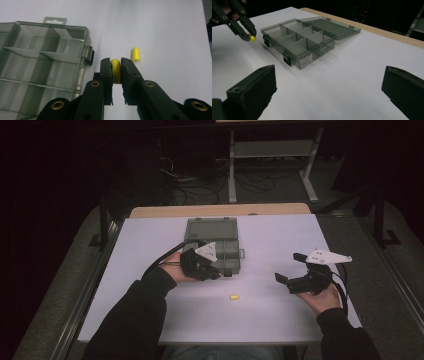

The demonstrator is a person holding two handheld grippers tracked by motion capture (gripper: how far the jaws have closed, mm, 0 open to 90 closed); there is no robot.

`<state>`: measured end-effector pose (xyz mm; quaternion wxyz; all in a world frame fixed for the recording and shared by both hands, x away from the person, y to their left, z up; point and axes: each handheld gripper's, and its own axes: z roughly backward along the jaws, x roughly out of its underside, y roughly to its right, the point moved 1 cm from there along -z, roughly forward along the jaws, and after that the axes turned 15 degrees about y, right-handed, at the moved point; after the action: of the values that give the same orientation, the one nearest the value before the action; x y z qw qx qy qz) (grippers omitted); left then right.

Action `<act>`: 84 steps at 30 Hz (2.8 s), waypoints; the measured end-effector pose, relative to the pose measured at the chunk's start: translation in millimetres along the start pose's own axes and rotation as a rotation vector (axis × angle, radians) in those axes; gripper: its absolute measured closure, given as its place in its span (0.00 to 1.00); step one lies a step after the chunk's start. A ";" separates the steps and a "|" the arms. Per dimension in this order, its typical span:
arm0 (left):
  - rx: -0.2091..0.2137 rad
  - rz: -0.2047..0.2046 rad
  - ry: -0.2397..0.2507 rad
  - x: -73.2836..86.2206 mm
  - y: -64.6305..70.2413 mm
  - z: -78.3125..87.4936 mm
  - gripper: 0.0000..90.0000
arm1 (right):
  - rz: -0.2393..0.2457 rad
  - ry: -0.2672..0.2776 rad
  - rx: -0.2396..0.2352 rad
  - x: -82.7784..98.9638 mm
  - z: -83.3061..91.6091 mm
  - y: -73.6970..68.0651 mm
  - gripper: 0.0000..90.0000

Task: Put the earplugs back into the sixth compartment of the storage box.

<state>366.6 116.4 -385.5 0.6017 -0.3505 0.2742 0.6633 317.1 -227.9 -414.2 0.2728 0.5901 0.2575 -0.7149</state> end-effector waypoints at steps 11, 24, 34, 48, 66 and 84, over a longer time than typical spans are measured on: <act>-0.079 0.018 0.010 -9.4 -19.6 22.0 0.89 | -0.007 0.009 0.002 -0.4 0.8 0.6 0.00; -0.156 0.088 -0.012 8.4 -43.8 19.5 0.89 | -0.004 0.001 -0.003 0.2 -0.3 0.1 0.00; -0.190 0.124 -0.015 26.3 -55.6 15.0 0.89 | -0.003 0.000 -0.003 0.3 -0.5 -0.5 0.00; -0.208 0.185 -0.044 55.2 -66.3 -0.5 0.89 | 0.001 -0.022 -0.011 2.1 -3.3 -0.8 0.00; -0.158 0.265 0.079 40.3 -60.3 17.1 0.51 | -0.004 -0.024 -0.012 2.0 -3.0 -0.9 0.00; -0.084 0.182 0.112 -5.9 -20.7 9.1 0.16 | -0.008 -0.025 -0.010 1.9 -2.8 -0.8 0.00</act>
<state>386.1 122.5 -374.1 0.5075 -0.3854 0.3100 0.7055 318.2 -225.6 -416.5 0.2761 0.5786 0.2598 -0.7222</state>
